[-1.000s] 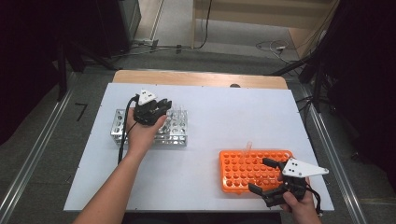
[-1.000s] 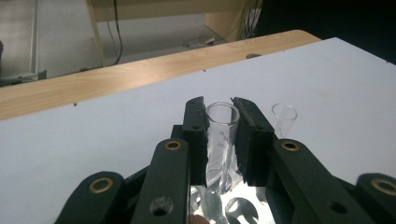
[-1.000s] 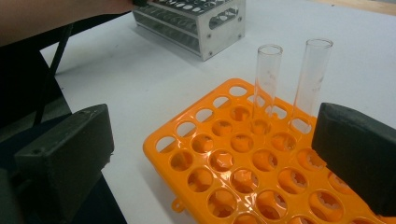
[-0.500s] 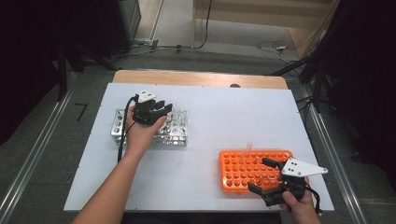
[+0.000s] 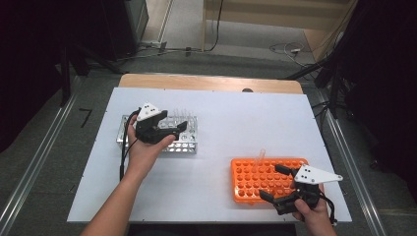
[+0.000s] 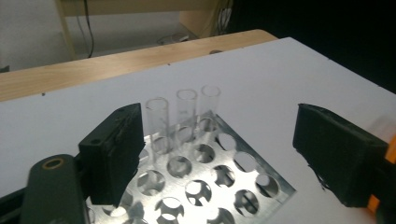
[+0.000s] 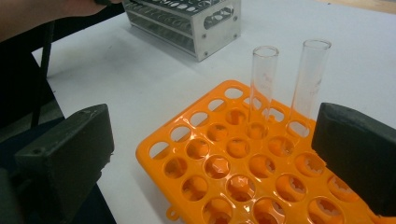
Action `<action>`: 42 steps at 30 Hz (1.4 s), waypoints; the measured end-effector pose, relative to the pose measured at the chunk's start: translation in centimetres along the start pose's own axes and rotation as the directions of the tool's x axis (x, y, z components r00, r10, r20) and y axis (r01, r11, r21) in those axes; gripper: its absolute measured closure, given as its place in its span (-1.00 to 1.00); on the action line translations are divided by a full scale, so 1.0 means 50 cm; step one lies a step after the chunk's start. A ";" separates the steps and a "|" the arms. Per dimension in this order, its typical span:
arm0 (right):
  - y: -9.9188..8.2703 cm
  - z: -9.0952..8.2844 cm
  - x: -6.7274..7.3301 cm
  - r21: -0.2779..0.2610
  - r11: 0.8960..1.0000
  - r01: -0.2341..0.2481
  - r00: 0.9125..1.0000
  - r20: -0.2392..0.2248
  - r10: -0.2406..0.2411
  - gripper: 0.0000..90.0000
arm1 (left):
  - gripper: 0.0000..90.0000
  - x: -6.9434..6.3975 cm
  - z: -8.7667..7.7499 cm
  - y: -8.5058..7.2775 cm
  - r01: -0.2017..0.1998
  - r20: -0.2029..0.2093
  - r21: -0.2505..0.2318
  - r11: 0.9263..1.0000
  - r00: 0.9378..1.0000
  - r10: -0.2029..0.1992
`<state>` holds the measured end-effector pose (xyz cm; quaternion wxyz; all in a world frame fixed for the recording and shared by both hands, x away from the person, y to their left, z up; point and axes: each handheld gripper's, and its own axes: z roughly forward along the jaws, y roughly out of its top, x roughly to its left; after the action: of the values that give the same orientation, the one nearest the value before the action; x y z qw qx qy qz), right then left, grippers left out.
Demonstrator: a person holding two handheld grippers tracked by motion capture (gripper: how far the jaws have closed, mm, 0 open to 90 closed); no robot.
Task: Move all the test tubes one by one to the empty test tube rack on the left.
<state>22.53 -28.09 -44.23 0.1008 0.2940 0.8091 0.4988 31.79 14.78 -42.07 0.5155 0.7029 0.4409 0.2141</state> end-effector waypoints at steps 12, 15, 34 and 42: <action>0.002 0.011 -0.018 -0.004 1.000 -0.025 1.000 -0.010 0.025 -0.90 | -1.00 -0.069 -0.073 -0.035 -0.040 0.087 -0.052 0.998 0.995 0.044; 0.002 0.018 -0.021 0.006 1.000 -0.028 1.000 0.005 0.028 -0.80 | -1.00 -0.083 -0.095 -0.043 -0.044 0.107 -0.074 0.996 0.993 0.051; 0.019 0.084 -0.038 0.094 0.993 -0.076 0.994 0.080 0.069 0.17 | -1.00 -0.132 -0.150 -0.094 -0.040 0.150 -0.102 0.994 0.987 0.055; 0.026 0.110 -0.036 0.183 0.980 -0.076 0.989 0.135 0.052 0.42 | -1.00 -0.134 -0.147 -0.099 -0.038 0.155 -0.094 0.995 0.987 0.052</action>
<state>26.97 -24.57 -45.99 0.1090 0.3599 0.8343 0.4032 20.75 13.47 -42.80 0.5750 0.7032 0.3727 0.1896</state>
